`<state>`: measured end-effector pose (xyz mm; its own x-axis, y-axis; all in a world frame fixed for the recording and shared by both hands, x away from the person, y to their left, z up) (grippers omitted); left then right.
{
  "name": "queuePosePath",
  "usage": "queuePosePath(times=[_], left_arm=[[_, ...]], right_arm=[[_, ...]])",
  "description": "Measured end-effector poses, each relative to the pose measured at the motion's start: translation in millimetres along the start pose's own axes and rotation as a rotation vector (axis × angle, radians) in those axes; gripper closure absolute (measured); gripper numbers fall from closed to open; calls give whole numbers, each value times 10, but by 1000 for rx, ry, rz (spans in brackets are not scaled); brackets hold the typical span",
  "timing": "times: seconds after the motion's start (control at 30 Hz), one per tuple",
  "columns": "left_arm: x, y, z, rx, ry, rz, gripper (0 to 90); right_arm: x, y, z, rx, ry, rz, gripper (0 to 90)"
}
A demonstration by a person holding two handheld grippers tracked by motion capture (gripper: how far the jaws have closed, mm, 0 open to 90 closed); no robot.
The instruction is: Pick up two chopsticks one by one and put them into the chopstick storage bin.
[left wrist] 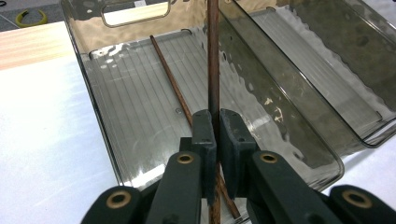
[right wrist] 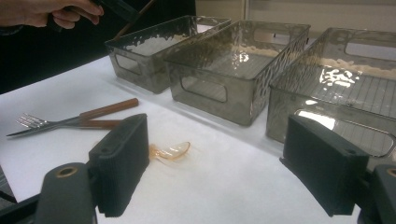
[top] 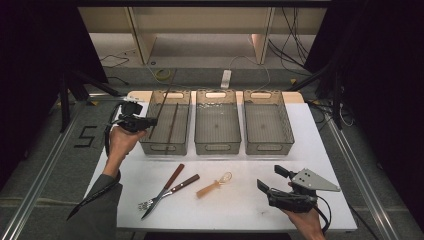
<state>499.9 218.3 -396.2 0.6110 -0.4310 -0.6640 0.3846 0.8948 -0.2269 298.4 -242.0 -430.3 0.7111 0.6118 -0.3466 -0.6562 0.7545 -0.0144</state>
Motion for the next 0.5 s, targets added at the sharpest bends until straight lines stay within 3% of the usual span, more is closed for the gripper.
queuePosePath(times=[0.5], left_arm=[[84, 26, -68, 6, 12, 26, 842]], right_arm=[[-9, -2, 1, 0, -1, -3, 231]])
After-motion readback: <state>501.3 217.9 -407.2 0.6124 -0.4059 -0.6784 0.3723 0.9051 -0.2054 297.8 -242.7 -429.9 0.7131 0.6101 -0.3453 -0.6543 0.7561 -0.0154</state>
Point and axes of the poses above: each handheld gripper's, and its own axes: x roughly forward along the jaws, z roughly out of its top, y roughly to its left, the point moved 1 cm from there along x, roughly forward along the jaws, and after that the axes turned 6 degrees about -x, right-handed, at the moved point
